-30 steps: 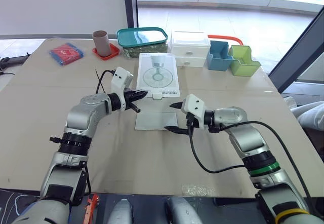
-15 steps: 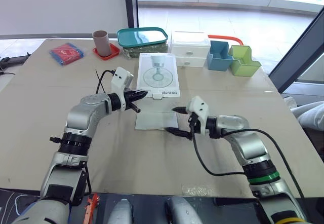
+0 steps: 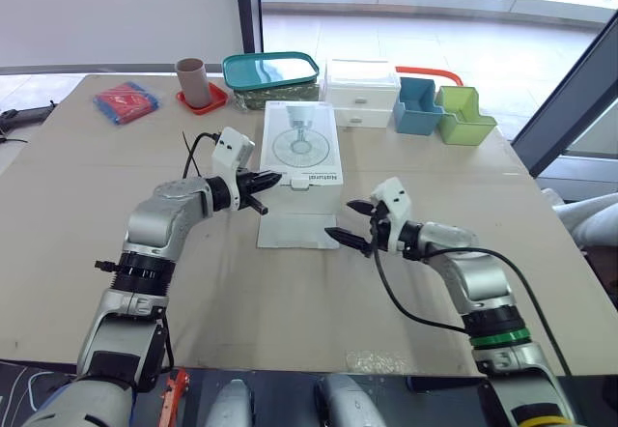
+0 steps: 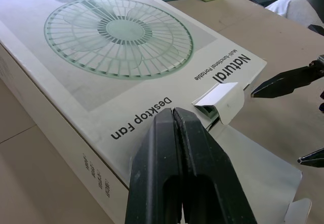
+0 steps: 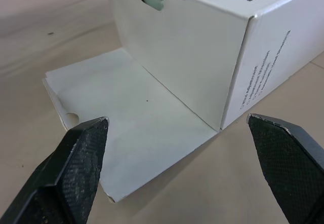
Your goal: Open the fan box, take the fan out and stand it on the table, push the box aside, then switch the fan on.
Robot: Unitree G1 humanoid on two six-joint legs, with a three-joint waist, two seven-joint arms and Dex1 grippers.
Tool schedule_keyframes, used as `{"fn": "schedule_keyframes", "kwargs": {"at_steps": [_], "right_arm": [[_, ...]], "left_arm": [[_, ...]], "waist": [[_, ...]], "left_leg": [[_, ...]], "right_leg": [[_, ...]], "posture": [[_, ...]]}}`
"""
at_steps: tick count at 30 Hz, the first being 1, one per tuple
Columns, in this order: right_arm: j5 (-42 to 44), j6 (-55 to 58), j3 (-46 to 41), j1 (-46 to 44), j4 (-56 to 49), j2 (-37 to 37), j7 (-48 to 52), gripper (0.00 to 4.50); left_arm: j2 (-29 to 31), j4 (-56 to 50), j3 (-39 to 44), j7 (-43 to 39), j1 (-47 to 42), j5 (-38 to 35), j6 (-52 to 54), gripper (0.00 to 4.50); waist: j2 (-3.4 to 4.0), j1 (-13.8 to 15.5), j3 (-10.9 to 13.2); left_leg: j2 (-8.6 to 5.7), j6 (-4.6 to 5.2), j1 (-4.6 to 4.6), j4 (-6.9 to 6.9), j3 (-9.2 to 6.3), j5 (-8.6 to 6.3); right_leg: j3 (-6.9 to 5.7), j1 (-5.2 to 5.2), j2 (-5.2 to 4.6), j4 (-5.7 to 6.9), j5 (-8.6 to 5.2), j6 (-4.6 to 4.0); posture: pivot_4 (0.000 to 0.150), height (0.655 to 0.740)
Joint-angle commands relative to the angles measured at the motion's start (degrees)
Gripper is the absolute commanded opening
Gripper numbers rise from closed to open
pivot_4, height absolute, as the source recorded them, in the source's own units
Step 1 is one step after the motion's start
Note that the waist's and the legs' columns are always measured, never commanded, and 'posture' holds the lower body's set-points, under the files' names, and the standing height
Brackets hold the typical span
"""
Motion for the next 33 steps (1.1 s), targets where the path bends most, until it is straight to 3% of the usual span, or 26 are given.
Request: {"fn": "schedule_keyframes", "kwargs": {"at_steps": [1,9,33], "right_arm": [[-0.94,-2.78,0.55,-2.31,1.99,0.96,-0.5,4.5],[-1.02,-4.1,1.45,-3.93,3.45,1.8,0.47,4.5],[2.25,3.57,2.9,-0.46,-7.02,0.55,4.46,4.5]], "left_arm": [[0.01,-0.27,0.42,0.13,-1.21,0.02,0.39,0.1],[0.08,-1.02,0.61,0.48,-0.87,-0.19,0.91,0.1],[-0.39,-1.05,0.01,0.13,-0.13,0.03,0.41,0.1]], "waist": [[0.0,0.06,0.0],[0.0,0.1,0.0],[0.0,0.02,0.0]], "left_leg": [[-0.01,0.0,-0.01,0.0,0.0,0.0],[-0.01,0.0,-0.02,0.0,-0.01,0.0],[0.0,0.0,-0.02,0.0,-0.01,0.0]], "right_leg": [[0.0,0.0,-0.01,0.0,0.0,0.01],[-0.01,0.0,-0.02,-0.01,-0.01,0.02],[-0.02,-0.01,-0.01,-0.01,-0.01,0.02]], "posture": [[0.15,0.74],[0.15,0.74],[0.15,0.74]]}}
